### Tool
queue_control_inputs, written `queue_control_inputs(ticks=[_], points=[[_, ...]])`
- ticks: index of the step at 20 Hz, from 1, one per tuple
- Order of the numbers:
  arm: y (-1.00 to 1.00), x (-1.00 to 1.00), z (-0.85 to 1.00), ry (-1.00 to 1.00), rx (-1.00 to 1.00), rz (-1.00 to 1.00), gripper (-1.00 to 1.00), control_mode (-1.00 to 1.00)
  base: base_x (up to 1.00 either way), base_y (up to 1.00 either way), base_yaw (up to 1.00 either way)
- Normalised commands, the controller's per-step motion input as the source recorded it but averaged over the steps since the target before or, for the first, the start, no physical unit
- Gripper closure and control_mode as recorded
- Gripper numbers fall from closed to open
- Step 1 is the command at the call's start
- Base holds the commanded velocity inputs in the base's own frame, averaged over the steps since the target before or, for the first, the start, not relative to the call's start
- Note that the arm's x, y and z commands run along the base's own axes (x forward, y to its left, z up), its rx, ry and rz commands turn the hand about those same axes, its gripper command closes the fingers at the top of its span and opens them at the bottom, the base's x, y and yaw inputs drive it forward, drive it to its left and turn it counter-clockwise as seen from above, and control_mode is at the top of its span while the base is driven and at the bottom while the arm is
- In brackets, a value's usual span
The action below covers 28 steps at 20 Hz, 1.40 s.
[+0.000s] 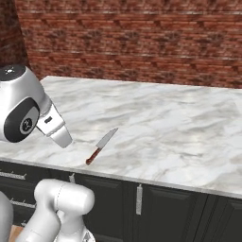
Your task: Move the cutting board and knife to the sink. Then move spray from the cabinet to the counter.
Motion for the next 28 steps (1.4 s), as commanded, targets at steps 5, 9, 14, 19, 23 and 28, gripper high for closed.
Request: queue_control_inputs(ticks=[5, 9, 14, 19, 23, 28], points=[[0.0, 0.01, -0.22, 0.0, -0.03, 0.14, -1.0, -1.0, 0.0, 0.0, 0.0], [0.0, 0.15, -0.38, 0.01, -0.07, 0.16, -1.0, -1.0, 0.0, 0.0, 0.0], [0.0, 0.16, -0.35, 0.0, -0.09, 0.11, -1.0, -1.0, 0.0, 0.0, 0.0], [0.0, 0.46, -0.41, 0.0, -0.03, 0.05, -1.0, -1.0, 0.0, 0.0, 0.0], [-0.02, 0.71, -0.33, 0.0, 0.0, 0.0, -1.0, -1.0, 0.0, 0.0, 0.0], [0.0, 0.72, -0.39, 0.0, 0.0, 0.0, -1.0, -1.0, 0.0, 0.0, 0.0]])
